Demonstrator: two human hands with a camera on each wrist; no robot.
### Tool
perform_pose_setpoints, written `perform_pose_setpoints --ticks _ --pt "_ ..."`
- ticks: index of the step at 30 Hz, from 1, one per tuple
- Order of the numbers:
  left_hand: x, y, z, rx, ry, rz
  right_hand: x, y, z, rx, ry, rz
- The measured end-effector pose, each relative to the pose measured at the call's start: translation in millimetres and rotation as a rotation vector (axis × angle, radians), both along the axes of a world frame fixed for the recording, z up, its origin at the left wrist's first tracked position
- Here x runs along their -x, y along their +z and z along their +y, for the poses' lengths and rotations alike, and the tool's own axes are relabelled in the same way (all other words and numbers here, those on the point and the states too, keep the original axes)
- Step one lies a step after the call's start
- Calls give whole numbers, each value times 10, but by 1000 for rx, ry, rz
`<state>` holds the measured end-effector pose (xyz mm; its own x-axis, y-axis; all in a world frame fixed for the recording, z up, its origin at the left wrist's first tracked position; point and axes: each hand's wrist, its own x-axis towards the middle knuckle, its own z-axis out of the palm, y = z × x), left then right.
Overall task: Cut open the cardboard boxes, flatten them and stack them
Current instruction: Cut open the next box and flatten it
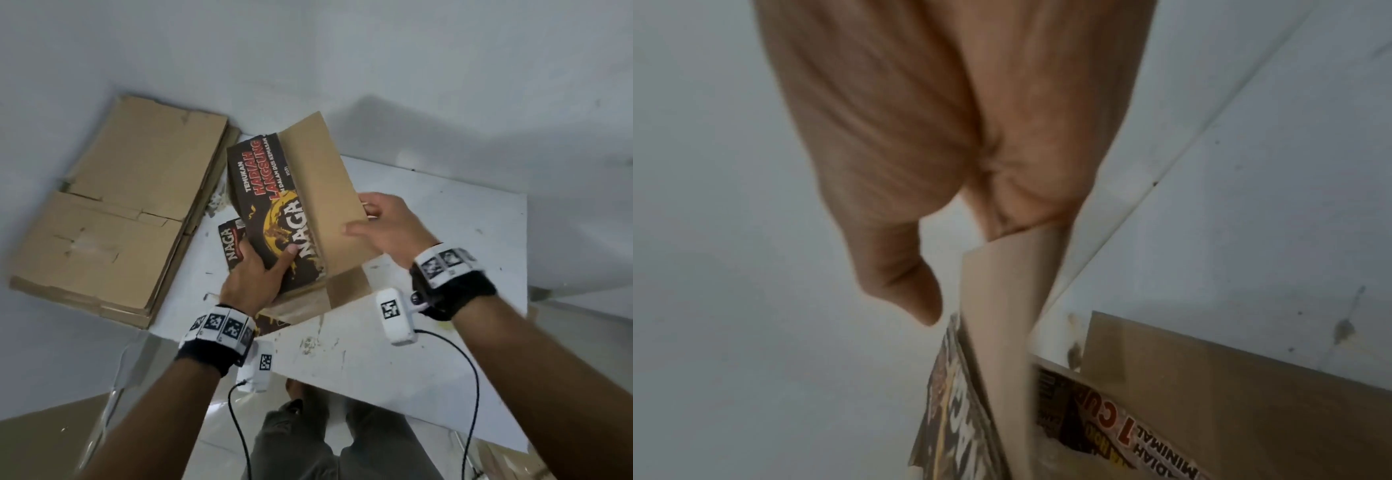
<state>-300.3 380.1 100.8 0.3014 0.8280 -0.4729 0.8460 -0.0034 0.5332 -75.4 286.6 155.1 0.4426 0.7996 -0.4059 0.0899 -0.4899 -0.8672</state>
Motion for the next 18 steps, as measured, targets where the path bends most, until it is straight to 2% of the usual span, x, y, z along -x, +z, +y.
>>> perform_pose_setpoints --ticks 2,5,8,9,13,18 --pt "7 -14 170 9 -12 -59 106 100 -21 -77 108 81" --pt "-44 24 400 67 -15 -238 559 97 47 -89 274 -57" --pt "45 65 510 202 -25 -478 968 -53 153 -123 308 -161" --pt "110 52 524 228 -59 -509 1039 -125 186 -143 314 -164" --pt "294 -67 531 183 -156 -338 1144 -213 277 -147 386 -184" --pt "381 164 465 93 -227 -185 1038 -197 341 -172 525 -207"
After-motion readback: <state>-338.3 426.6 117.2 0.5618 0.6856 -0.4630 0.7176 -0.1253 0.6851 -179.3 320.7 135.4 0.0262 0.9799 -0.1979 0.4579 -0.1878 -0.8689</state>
